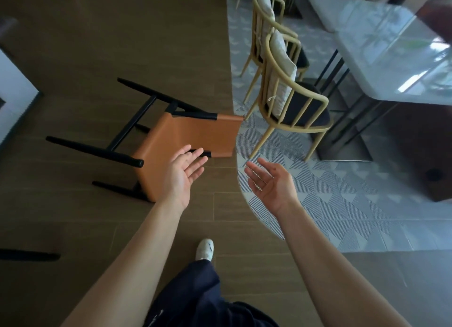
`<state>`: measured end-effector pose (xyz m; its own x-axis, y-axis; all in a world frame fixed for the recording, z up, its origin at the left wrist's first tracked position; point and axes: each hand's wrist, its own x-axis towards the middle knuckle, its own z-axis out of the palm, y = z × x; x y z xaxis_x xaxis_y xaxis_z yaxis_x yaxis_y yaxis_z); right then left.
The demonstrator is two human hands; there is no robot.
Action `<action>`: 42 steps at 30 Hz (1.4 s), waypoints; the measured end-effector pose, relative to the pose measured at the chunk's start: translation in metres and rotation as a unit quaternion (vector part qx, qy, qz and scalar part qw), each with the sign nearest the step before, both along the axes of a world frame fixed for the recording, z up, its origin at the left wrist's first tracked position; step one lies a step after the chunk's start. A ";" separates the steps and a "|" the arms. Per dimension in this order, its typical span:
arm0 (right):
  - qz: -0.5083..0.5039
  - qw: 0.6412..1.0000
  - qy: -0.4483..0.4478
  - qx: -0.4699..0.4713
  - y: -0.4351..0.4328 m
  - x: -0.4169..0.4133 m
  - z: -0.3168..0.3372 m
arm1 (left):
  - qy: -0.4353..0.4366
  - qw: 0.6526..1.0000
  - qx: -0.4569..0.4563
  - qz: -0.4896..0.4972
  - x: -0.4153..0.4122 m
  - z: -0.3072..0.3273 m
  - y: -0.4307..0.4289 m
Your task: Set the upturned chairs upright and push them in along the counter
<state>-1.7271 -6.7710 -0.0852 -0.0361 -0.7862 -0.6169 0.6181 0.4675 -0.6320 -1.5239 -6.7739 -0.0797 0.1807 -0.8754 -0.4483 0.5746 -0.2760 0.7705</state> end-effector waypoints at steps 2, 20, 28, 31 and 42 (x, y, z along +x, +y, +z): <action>-0.003 1.000 -0.001 0.000 -0.031 -0.001 -0.002 | -0.002 1.000 0.002 -0.010 -0.003 -0.003 -0.030; 0.009 1.000 -0.003 0.025 -0.237 -0.062 -0.026 | -0.034 0.998 0.028 -0.050 -0.078 -0.026 -0.240; 0.141 0.988 0.045 0.049 -0.367 -0.116 -0.031 | -0.010 0.996 0.043 0.078 -0.140 -0.036 -0.326; 0.200 0.976 0.071 0.040 -0.407 -0.130 -0.029 | 0.013 0.990 0.054 0.127 -0.159 -0.038 -0.341; 0.224 0.971 0.035 0.071 -0.484 -0.142 -0.055 | 0.016 0.979 0.079 0.189 -0.166 -0.054 -0.379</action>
<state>-1.8693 -7.2551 -0.1397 0.2442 -0.6392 -0.7292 0.2900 0.7657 -0.5741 -1.6900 -7.1530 -0.1333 0.4618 -0.6686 -0.5829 0.6812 -0.1535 0.7158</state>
